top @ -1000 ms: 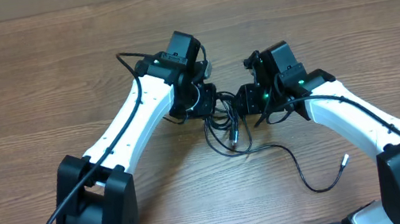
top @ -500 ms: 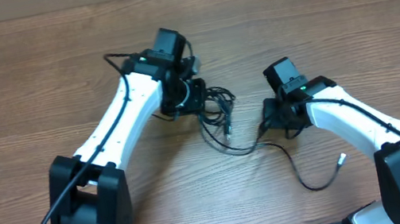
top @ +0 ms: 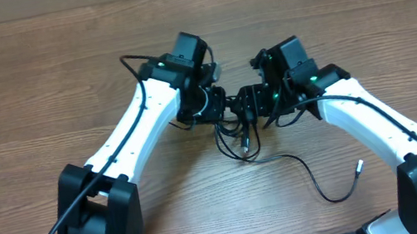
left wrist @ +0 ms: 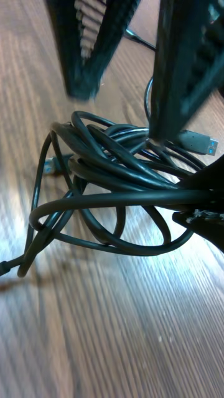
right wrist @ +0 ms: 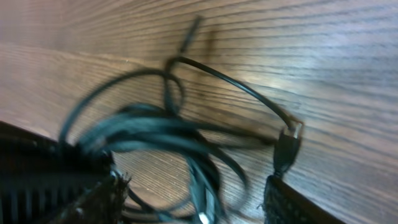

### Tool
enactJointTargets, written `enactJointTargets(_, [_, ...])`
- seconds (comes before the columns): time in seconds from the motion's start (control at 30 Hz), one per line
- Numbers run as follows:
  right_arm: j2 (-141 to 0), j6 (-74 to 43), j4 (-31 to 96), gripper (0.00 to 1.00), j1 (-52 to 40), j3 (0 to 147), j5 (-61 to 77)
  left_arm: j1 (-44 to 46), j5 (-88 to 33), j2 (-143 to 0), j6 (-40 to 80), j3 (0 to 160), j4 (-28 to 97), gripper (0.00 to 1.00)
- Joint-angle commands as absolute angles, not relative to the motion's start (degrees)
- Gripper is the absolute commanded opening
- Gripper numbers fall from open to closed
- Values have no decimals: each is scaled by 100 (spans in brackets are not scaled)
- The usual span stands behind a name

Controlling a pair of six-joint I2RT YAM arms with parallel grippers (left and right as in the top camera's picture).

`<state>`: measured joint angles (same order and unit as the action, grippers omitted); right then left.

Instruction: Untangle cables

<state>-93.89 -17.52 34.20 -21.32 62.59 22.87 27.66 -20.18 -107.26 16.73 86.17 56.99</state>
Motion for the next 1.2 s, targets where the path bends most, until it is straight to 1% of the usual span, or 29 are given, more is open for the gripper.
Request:
enactJointTargets(0.0, [-9378, -1638, 3341, 64, -2296, 6329, 1426, 2895, -2102, -10490, 1522, 8643, 5673, 4])
enactJointTargets(0.03, [-9417, -1638, 3345, 64, -2324, 6326, 1269, 2893, -2106, -10477, 1522, 8648, 5673, 4])
enactJointTargets(0.07, [-9476, -1640, 3345, 57, -2342, 6311, 1173, 2884, -2104, -10442, 1522, 8661, 5677, 4])
enactJointTargets(0.13, [-9585, -1640, 3347, 35, -2342, 6296, 1157, 2873, -2097, -10366, 1496, 8698, 5677, 4])
enactJointTargets(0.2, [-9699, -1643, 3343, 20, -2342, 6296, 1157, 2873, -2051, -10294, 1474, 8718, 5677, 4])
enactJointTargets(0.27, [-9797, -1643, 3352, 15, -2342, 6296, 1157, 2864, -2036, -10267, 1476, 8718, 5677, 4])
enactJointTargets(0.37, [-9845, -1643, 3363, 14, -2342, 6296, 1162, 2845, -2038, -10265, 1476, 8718, 5697, 4])
enactJointTargets(0.4, [-9845, -1643, 3363, 18, -2342, 6296, 1175, 2845, -2040, -10265, 1476, 8718, 5699, 4])
enactJointTargets(0.43, [-9845, -1643, 3358, 33, -2342, 6296, 1291, 2845, -2040, -10263, 1476, 8718, 5699, 4])
enactJointTargets(0.47, [-9843, -1643, 3350, 39, -2342, 6296, 1511, 2847, -2043, -10263, 1476, 8718, 5690, 4])
enactJointTargets(0.5, [-9843, -1643, 3343, 39, -2342, 6296, 1723, 2847, -2062, -10263, 1476, 8718, 5675, 4])
enactJointTargets(0.6, [-9843, -1651, 3304, 32, -2342, 6296, 2418, 2847, -2126, -10263, 1476, 8718, 5640, 4])
enactJointTargets(0.77, [-9845, -1815, 3168, 32, -2346, 6296, 2032, 2827, -2864, -10243, 1225, 8757, 5544, 4])
enactJointTargets(0.83, [-9845, -1815, 3111, 22, -2346, 6296, 1745, 2792, -2812, -10202, 1194, 8818, 5660, 4])
enactJointTargets(0.87, [-9845, -1817, 3105, 10, -2344, 6296, 1544, 2749, -2735, -10154, 1175, 8855, 5721, 4])
enactJointTargets(0.9, [-9845, -1817, 3122, 4, -2342, 6296, 1374, 2703, -2620, -10114, 1177, 8877, 5774, 4])
enactJointTargets(0.97, [-9845, -1822, 3201, 4, -2340, 6296, 1092, 2598, -2276, -10042, 1203, 8925, 5896, 4])
enactJointTargets(1.07, [-9843, -2196, 3424, 4, -2340, 6298, 816, 2357, -1798, -9926, 1247, 8943, 6027, 4])
enactJointTargets(1.17, [-9767, -2198, 3555, 4, -2340, 6377, 1374, 2176, -1734, -9933, 1332, 8932, 6023, 4])
